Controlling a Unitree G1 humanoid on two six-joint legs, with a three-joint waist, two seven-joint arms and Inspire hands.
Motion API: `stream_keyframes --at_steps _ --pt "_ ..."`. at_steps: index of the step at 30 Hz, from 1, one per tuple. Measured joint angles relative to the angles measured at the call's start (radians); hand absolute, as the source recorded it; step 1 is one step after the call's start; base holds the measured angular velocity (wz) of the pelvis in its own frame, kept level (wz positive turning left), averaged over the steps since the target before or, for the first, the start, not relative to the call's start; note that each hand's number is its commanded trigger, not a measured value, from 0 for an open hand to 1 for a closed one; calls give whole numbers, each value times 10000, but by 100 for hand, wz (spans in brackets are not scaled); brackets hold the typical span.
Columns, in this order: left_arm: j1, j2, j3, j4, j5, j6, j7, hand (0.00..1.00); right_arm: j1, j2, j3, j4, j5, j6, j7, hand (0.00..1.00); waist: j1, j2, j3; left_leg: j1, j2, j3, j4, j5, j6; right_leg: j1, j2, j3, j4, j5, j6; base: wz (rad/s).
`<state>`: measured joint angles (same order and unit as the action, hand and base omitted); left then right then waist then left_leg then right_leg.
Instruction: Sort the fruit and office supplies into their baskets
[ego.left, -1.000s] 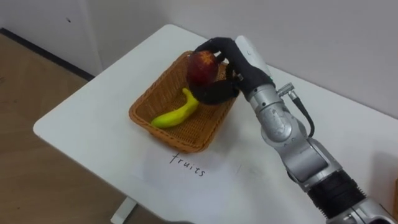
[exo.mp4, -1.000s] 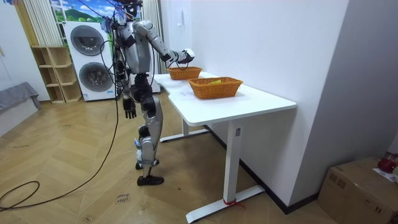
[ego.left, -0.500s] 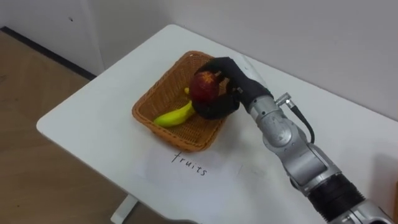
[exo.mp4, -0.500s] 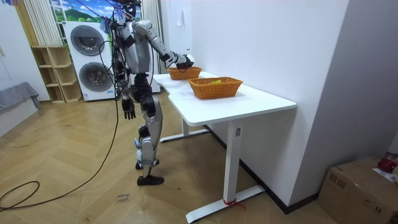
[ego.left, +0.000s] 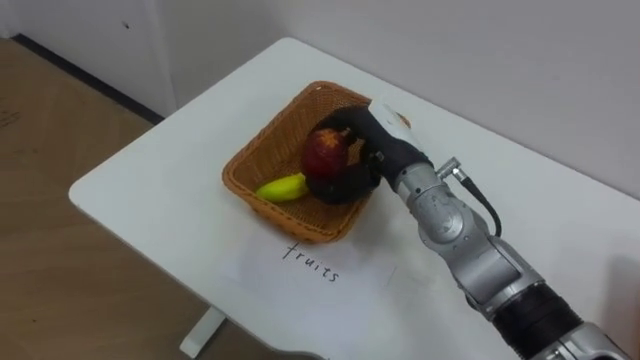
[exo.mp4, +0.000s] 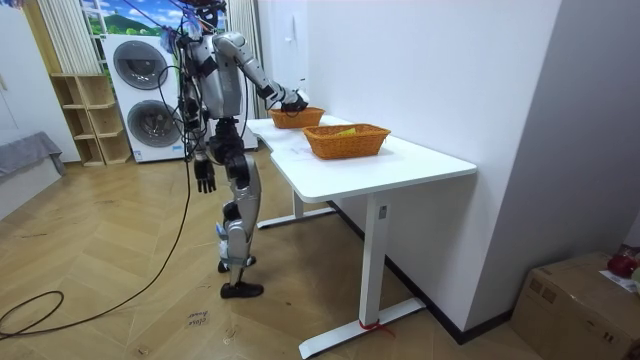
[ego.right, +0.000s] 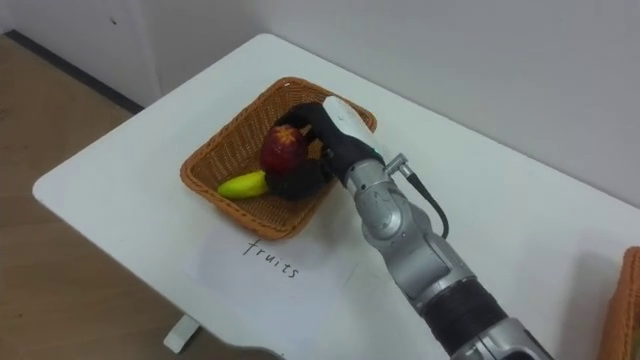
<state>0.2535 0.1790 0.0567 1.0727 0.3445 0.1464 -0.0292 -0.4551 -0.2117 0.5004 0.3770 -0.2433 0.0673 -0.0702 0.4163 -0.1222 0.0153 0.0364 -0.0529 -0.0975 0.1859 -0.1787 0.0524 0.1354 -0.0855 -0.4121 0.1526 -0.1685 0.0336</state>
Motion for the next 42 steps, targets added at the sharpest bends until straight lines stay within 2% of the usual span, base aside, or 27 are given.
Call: stream_keyframes --at_steps 8,16,36,40,42 --pt "-59 40 4 72 -7 -6 15 0 2 -4 248 7 21 -2 0 0 1 -44 -28 -158 -6 58 35 0 -1 -105 0 -10 9 1 -1 0" --pt "-199 128 7 58 -4 -30 46 0 2 35 255 65 159 -4 -6 0 29 -109 -11 -272 -9 68 101 -2 1 -191 -5 -35 24 3 -5 0" --pt "-208 109 6 74 -11 -56 209 0 1 132 251 187 497 -20 -190 0 47 -153 13 -313 6 140 115 -3 2 -306 1 14 41 4 -6 0" --pt "-237 102 7 44 -12 -67 236 0 1 125 -174 -59 510 -87 -187 0 -97 -159 8 -428 19 151 115 -3 2 -419 1 15 42 5 -7 -1" --pt "-261 114 9 82 -11 -92 291 0 0 94 -529 -455 523 -126 -247 0 -208 -149 10 -437 38 244 107 -2 0 -475 19 151 31 12 -19 -11"
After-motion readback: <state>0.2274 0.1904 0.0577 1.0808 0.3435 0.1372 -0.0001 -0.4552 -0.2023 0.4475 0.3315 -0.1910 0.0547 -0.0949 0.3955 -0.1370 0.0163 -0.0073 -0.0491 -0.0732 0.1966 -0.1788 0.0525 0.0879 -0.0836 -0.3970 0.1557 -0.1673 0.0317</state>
